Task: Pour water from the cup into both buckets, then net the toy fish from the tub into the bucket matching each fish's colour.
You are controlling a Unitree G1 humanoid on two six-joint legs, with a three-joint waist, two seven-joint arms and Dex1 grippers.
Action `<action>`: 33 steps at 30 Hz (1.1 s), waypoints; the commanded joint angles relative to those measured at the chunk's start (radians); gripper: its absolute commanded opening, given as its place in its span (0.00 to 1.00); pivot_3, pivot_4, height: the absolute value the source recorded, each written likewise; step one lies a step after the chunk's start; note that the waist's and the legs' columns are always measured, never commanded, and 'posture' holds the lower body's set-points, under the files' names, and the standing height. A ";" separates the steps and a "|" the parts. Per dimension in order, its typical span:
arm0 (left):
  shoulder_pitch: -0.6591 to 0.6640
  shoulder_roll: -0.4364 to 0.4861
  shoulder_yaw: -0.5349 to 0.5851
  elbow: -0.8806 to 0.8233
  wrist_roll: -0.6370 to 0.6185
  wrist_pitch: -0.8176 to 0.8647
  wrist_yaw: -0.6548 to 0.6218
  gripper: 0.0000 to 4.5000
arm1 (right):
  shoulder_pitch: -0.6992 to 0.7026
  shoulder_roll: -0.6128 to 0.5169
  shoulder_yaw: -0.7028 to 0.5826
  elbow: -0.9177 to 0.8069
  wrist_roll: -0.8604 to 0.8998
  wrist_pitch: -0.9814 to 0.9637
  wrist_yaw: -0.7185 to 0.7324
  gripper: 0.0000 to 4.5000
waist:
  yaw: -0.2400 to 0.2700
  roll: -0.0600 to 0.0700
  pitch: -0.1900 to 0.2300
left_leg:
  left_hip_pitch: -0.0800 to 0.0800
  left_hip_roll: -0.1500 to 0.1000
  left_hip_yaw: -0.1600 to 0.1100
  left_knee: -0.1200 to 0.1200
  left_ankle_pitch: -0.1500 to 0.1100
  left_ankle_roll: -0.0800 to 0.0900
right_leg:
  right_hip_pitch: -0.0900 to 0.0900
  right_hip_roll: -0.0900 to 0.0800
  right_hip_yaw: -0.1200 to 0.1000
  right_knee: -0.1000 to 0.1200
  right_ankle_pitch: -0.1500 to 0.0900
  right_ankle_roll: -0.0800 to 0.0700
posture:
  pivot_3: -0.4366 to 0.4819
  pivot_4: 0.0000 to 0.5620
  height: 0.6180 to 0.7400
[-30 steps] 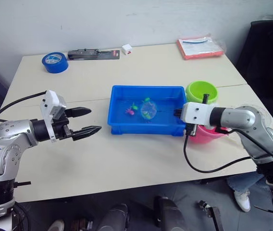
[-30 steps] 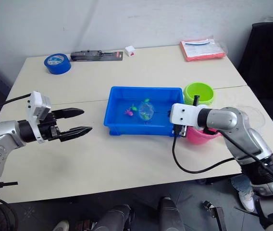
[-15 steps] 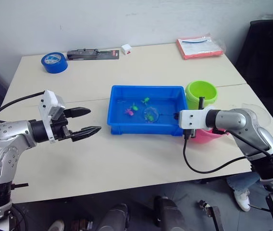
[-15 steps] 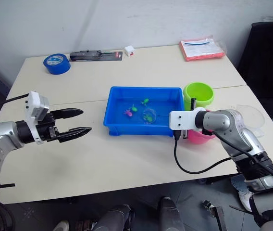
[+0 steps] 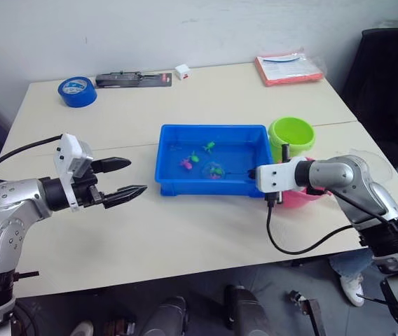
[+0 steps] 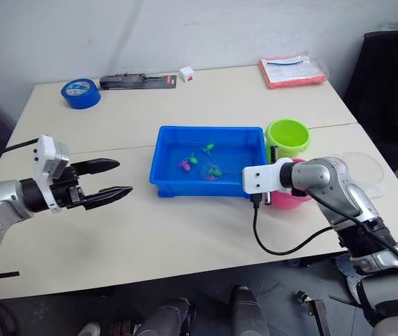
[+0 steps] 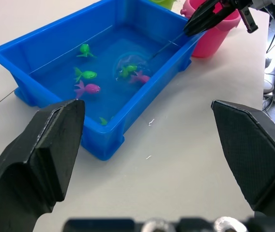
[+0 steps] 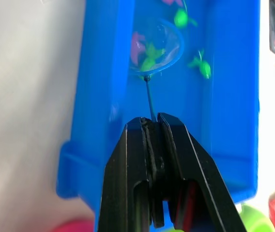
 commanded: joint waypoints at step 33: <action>0.039 0.018 0.067 -0.066 -0.034 -0.004 0.031 1.00 | -0.236 0.131 -0.099 -0.106 0.349 1.090 0.049 0.18 | -0.007 0.000 0.000 | -0.001 0.001 0.000 -0.001 -0.001 -0.001 | -0.001 0.000 0.001 0.000 0.000 -0.001 | 0.48 0.27 1.00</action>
